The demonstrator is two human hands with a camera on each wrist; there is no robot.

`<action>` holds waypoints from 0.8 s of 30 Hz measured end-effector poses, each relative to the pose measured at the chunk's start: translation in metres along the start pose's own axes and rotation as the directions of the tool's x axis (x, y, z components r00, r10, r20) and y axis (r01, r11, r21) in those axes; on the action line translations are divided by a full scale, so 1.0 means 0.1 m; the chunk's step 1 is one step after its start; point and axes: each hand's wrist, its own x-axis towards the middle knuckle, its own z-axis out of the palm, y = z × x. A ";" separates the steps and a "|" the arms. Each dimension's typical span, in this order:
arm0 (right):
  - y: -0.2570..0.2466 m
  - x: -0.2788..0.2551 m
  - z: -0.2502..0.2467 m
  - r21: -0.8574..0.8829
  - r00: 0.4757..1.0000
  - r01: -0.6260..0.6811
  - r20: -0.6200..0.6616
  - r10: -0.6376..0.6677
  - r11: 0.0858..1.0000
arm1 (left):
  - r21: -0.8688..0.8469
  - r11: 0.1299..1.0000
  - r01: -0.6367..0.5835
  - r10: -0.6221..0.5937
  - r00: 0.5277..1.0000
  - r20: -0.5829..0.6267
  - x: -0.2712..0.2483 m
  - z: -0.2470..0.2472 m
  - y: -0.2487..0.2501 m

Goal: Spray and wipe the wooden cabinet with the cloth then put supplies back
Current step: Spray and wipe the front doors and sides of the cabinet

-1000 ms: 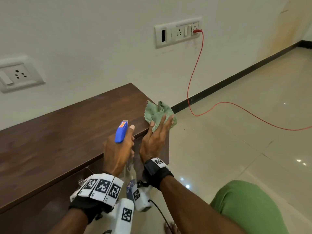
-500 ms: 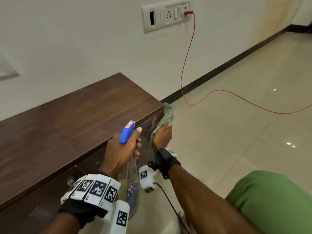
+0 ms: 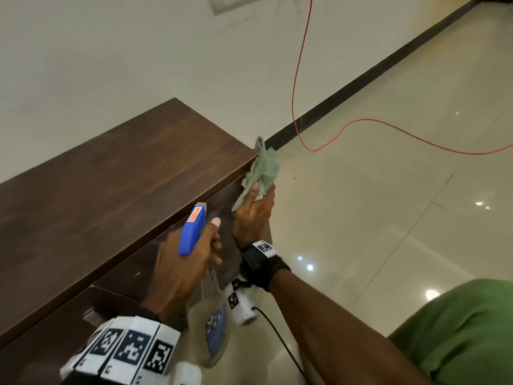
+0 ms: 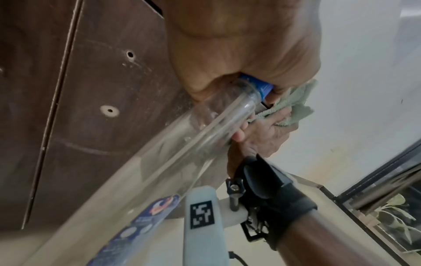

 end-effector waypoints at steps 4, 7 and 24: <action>0.12 -0.20 -0.02 -0.041 1.000 -0.029 0.003 0.029 0.999 | 0.035 0.999 -0.018 0.017 1.000 0.013 -0.04 -0.01 0.00; -0.38 -0.18 0.12 0.012 0.916 0.380 -0.146 -0.374 0.925 | 0.031 0.997 -0.066 0.067 0.997 -0.035 0.00 -0.02 -0.02; -0.33 0.10 0.29 0.061 0.840 0.440 -0.380 -0.387 0.896 | 0.194 0.976 -0.103 0.104 0.995 0.003 0.18 0.12 -0.27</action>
